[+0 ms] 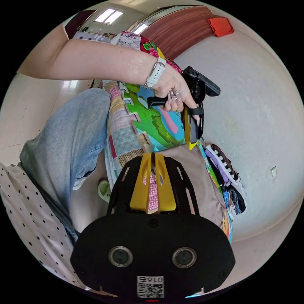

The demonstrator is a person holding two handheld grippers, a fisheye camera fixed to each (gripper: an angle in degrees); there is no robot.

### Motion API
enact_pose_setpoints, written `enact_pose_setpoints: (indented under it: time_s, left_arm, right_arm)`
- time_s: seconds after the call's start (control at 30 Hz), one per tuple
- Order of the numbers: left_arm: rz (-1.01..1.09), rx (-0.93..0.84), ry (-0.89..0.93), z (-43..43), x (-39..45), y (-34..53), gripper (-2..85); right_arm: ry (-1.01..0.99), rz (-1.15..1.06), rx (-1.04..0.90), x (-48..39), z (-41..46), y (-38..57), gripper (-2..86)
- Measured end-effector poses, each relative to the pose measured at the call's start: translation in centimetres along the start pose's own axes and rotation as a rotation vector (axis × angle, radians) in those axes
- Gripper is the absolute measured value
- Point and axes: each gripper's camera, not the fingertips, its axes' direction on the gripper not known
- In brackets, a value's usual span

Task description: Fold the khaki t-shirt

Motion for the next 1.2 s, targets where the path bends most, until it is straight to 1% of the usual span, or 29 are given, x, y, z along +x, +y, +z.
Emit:
enact_pose_setpoints:
  time_s: [0.1,0.2,0.33,0.4,0.47,0.53,0.6,0.67,0.7,0.77,0.83,0.93,0.97,1.03,1.1,1.13,1.2]
  left_arm:
    - [-0.036,0.025,0.012,-0.1,0.0,1.4,-1.0]
    - [-0.081,0.04,-0.023,-0.4,0.2,2.7,-1.0]
    - [-0.015,0.138,0.076,-1.3,3.1,3.7,-1.0]
    - [0.061,0.157,0.113,-0.9,6.1,3.9,-1.0]
    - [0.112,0.131,0.118,0.2,8.2,4.1,-1.0]
    - [0.132,0.088,0.087,1.6,9.6,4.6,-1.0]
    - [0.113,0.039,-0.005,3.2,10.5,6.0,-1.0]
    - [0.1,0.099,0.022,3.3,10.7,7.3,-1.0]
    - [0.076,0.109,0.041,3.3,10.8,8.1,-1.0]
    - [0.05,0.122,0.043,3.3,11.0,9.3,-1.0]
    - [0.038,0.13,0.042,3.4,11.4,10.4,-1.0]
    - [0.012,0.137,0.04,3.4,12.4,11.9,-1.0]
    - [0.002,0.139,0.024,3.3,13.0,12.4,-1.0]
    - [0.012,0.171,0.002,3.1,14.4,12.9,-1.0]
    - [0.081,0.232,0.02,3.1,17.4,13.3,-1.0]
    - [0.099,0.245,0.027,3.2,18.2,13.3,-1.0]
    - [0.154,0.253,0.048,4.3,20.8,13.2,-1.0]
  right_arm:
    - [0.007,0.011,0.003,0.4,-0.5,0.5,0.5]
    - [0.027,-0.01,-0.001,0.4,-0.8,0.9,0.4]
    - [0.01,-0.075,0.02,1.1,-1.8,1.8,-0.2]
    - [-0.019,-0.018,0.061,2.9,-3.0,2.4,-0.4]
    - [-0.061,0.094,0.103,6.6,-4.5,4.2,-0.5]
    - [-0.05,0.179,0.116,9.6,-5.3,6.4,-0.5]
    - [-0.013,0.27,0.097,12.6,-5.7,9.2,-0.4]
    - [0.072,0.388,0.047,16.0,-6.0,13.2,-0.4]
    - [0.105,0.413,0.03,16.8,-6.1,14.3,-0.4]
    - [0.23,0.506,-0.086,19.9,-6.0,18.7,-0.4]
    - [0.27,0.586,-0.175,22.2,-6.1,22.2,-0.4]
    - [0.236,0.667,-0.269,24.7,-6.8,27.4,-0.4]
    - [0.196,0.69,-0.215,25.3,-7.7,29.0,-0.4]
    - [0.14,0.764,-0.171,26.7,-9.1,30.9,-0.4]
    - [0.159,0.797,-0.164,27.9,-10.2,31.9,-0.4]
    - [0.194,0.8,-0.143,28.5,-10.7,32.1,-0.4]
    - [0.19,0.773,-0.116,29.4,-10.8,32.1,-0.4]
